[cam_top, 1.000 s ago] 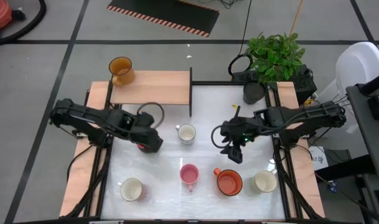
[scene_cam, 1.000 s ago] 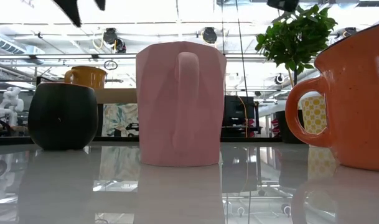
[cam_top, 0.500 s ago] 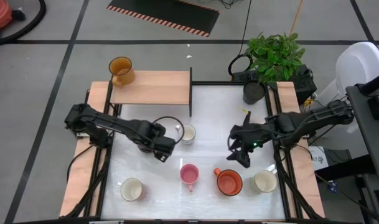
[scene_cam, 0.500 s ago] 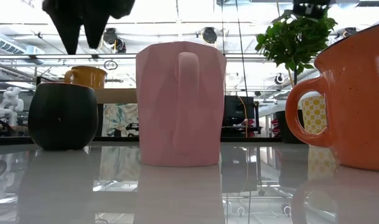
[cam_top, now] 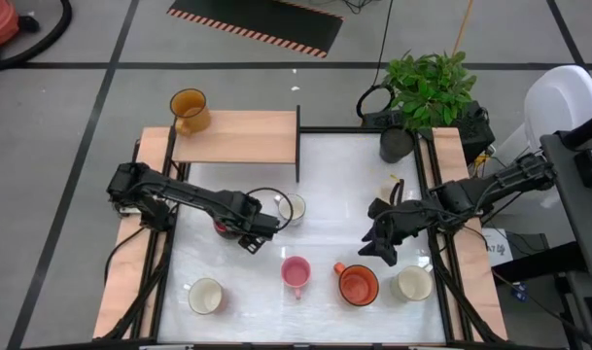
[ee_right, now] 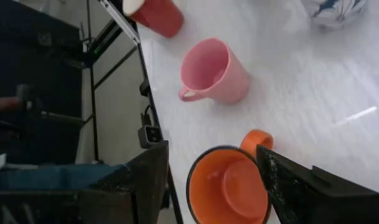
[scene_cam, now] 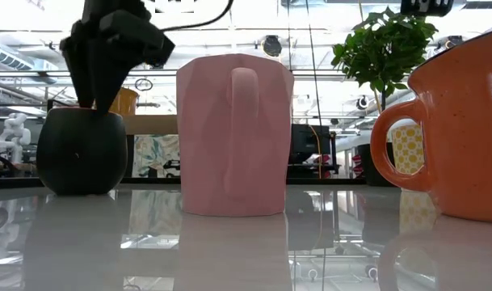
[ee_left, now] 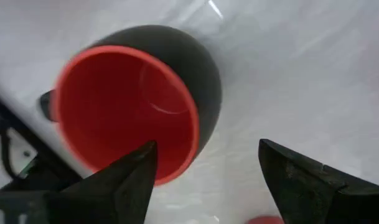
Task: Place coffee mugs
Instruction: Put the black mug on the shelf
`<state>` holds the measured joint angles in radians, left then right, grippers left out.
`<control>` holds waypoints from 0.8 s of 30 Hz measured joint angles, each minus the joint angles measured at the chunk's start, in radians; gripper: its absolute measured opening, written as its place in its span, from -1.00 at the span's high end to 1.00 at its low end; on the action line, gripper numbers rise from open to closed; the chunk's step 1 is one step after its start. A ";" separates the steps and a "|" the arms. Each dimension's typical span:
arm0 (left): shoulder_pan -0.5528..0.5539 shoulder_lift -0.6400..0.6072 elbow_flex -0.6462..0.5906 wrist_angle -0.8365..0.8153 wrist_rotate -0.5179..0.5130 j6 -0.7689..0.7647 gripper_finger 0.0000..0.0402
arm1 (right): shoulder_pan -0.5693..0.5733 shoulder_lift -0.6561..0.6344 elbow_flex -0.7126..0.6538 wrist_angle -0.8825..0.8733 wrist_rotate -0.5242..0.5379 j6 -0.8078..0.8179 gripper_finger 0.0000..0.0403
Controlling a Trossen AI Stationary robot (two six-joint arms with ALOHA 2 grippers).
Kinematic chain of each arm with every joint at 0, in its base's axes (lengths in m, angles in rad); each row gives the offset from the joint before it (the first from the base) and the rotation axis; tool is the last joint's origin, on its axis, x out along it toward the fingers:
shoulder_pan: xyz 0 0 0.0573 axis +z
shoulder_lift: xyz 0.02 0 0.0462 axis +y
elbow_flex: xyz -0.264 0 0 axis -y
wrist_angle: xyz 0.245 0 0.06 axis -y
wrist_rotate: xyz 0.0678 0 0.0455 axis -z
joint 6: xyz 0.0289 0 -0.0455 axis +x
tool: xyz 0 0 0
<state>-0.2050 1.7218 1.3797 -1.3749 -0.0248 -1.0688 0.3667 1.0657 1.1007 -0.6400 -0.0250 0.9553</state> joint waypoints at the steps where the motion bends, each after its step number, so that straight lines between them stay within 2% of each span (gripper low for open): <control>1: 0.000 0.001 -0.014 0.021 0.006 0.017 -0.34 | 0.004 0.000 0.000 0.007 0.008 0.001 -0.10; 5: 0.000 0.000 -0.054 0.101 0.023 0.056 -0.23 | 0.009 0.000 0.000 0.031 0.044 -0.005 -0.10; 10: 0.000 0.000 -0.063 0.121 0.023 0.074 -0.03 | 0.008 0.000 0.000 0.039 0.054 -0.001 -0.10; 14: 0.000 0.000 -0.063 0.128 0.018 0.110 0.23 | 0.009 0.000 0.000 0.039 0.070 0.001 -0.10; 21: -0.001 0.000 -0.063 0.139 0.017 0.153 0.82 | 0.008 0.000 0.000 0.039 0.081 0.000 -0.10; 24: -0.010 -0.024 -0.063 0.138 0.006 0.151 0.92 | 0.008 0.000 0.000 0.037 0.084 0.001 -0.10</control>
<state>-0.2154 1.6979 1.3168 -1.2369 -0.0185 -0.9173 0.3752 1.0660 1.1007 -0.6025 0.0594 0.9562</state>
